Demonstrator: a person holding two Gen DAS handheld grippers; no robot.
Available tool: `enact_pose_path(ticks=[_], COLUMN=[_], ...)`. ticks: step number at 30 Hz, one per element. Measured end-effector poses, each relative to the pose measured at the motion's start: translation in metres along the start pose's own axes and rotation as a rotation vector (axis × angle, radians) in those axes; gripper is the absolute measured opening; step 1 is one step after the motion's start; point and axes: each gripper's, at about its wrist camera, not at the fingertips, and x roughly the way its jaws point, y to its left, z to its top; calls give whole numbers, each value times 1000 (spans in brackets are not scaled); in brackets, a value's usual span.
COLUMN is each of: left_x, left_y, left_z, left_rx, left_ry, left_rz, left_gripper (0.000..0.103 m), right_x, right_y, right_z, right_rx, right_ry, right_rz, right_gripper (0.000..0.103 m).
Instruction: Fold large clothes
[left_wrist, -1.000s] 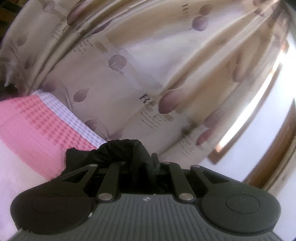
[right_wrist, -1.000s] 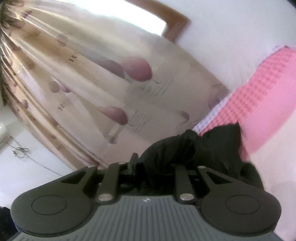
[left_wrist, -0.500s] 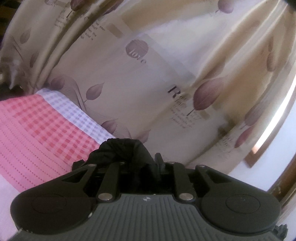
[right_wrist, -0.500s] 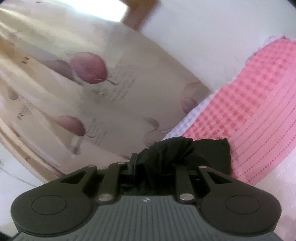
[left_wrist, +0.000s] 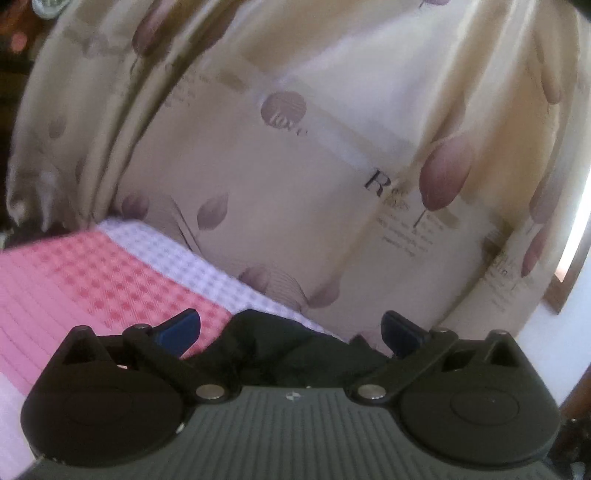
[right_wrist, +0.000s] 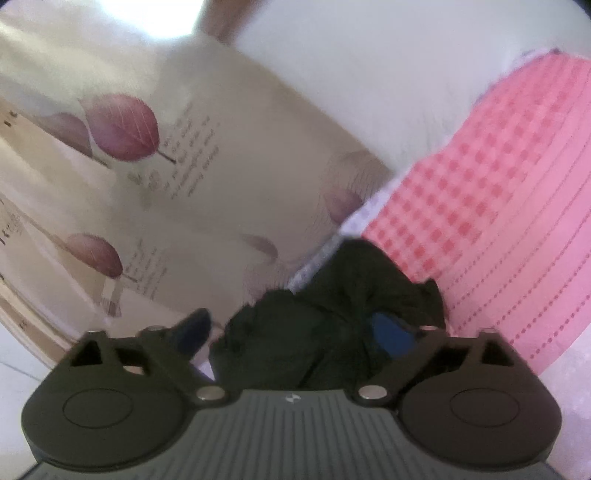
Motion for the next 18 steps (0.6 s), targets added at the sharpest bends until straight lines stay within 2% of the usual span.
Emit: enact_pose_path(ticks=[2,4,5,6,7,8,9,12,14,16,18], left_x=[0,4,9,15,23,30,38,66,85,106,128], left_y=[-4,-18,-29,-42,-55,-66,-78,-111,-125,-125,-112], left_z=[-3,-6,-8,-11,-14,-18,-22,-34,-42,-48,-55], left_rx=[-10,28,61,94,116,133,150,230,313,368,417], left_ry=[14,55,87,123,156,191,219,308,339,356,369], left_rz=[-31,-91,-119,-145,-169,-199,-229,-290,-294,-295,-255], left_gripper=[100,92,76,57,50,40,35,29,26,26,25], right_x=[-5,-8,-3,7,17,34,48,96,127,155,176], right_y=[7,32,48,73,90,110,124,159,171,176,171], right_z=[-2,-9,-13,-23,-33,-47,-58,-92,-111,-127,-137], right_rx=[-20,-147,-234,-376,-470,-569,-630,-768,-822,-880,-943], right_ry=[-26,-47,-28,14,50,109,147,243,314,370,409], right_rz=[2,24,18,-9,-24,-30,-32,-17,-18,-41,-74], right_gripper=[98,97,94,79,67,49,46,39,37,37,34])
